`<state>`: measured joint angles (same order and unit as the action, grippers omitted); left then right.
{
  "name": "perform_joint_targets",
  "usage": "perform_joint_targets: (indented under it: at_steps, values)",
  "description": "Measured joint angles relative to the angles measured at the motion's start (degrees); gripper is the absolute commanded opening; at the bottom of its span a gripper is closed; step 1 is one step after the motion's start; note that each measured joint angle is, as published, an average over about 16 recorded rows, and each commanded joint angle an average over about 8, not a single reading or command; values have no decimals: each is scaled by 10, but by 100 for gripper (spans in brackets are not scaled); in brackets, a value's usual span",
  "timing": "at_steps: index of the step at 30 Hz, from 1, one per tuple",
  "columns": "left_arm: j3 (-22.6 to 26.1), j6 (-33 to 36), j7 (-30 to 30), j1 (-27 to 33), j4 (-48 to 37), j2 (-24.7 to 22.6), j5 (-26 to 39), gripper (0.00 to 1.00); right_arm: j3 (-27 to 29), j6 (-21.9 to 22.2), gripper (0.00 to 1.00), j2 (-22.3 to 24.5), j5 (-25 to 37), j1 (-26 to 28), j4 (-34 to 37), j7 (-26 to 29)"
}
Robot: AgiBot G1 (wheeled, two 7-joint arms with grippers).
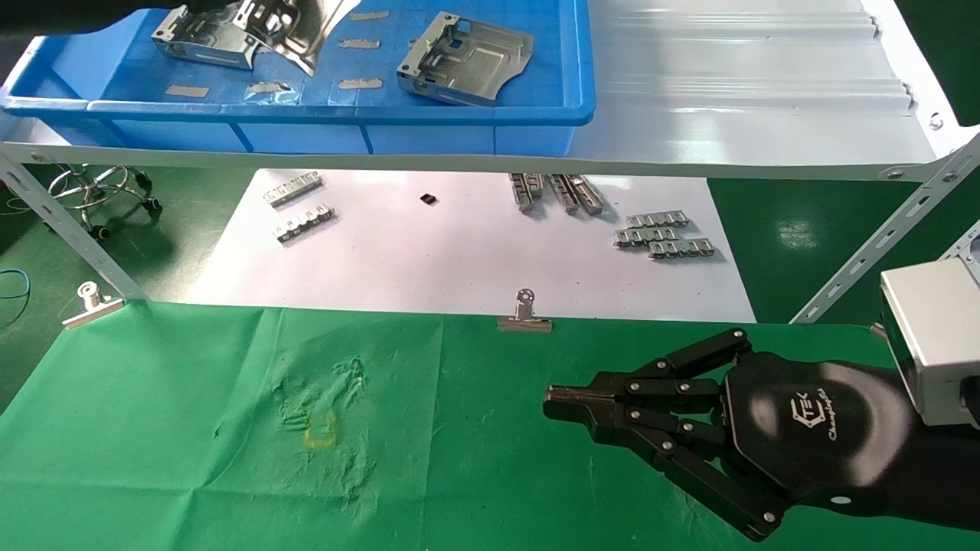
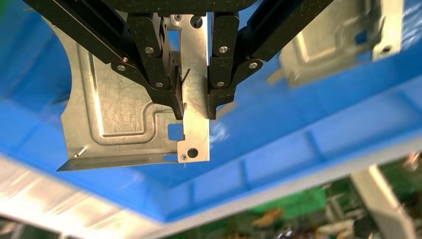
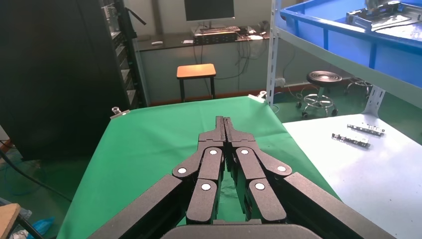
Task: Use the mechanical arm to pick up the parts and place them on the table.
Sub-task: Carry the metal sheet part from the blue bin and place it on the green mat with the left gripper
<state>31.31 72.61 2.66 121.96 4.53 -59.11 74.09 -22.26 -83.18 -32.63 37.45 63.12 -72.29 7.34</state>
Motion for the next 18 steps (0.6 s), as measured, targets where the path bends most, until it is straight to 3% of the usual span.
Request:
perform_joint_targets:
  at_steps: [10, 18]
  values:
    - [-23, 121, -112, -18, 53, 32, -44, 0, 0, 0, 0, 0, 0, 0, 0, 0]
    - [-3, 185, -187, -58, 144, 65, -76, 0, 0, 0, 0, 0, 0, 0, 0, 0]
